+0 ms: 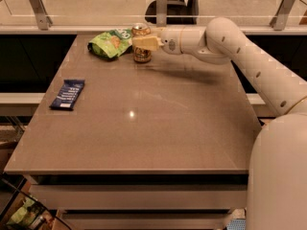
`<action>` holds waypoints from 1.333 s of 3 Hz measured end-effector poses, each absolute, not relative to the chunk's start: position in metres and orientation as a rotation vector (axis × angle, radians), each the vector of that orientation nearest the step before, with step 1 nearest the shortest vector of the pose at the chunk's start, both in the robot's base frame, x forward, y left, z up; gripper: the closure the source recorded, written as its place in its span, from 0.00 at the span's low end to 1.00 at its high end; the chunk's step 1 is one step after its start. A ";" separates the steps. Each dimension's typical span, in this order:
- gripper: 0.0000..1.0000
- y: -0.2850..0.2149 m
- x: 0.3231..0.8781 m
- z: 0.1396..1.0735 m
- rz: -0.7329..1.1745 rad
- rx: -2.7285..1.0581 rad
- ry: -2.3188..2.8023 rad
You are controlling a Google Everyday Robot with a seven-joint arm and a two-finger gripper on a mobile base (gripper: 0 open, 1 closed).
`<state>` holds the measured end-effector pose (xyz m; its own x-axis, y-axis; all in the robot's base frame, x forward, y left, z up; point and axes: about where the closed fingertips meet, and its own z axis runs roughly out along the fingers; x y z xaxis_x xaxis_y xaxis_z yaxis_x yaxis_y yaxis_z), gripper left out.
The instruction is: Move orange can near green rice chip bag
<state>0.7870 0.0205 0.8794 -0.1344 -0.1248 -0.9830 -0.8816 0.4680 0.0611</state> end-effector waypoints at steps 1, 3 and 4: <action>0.84 0.023 0.787 0.879 0.838 -0.901 1.584; 0.36 0.025 0.787 0.879 0.841 -0.903 1.583; 0.13 0.025 0.787 0.879 0.841 -0.903 1.583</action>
Offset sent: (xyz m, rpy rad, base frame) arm -0.0002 0.0025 -0.0002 0.0003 0.0007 0.0032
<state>0.7866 0.0251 0.8788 -0.1351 -0.1249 -0.9829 -0.8844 0.4625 0.0628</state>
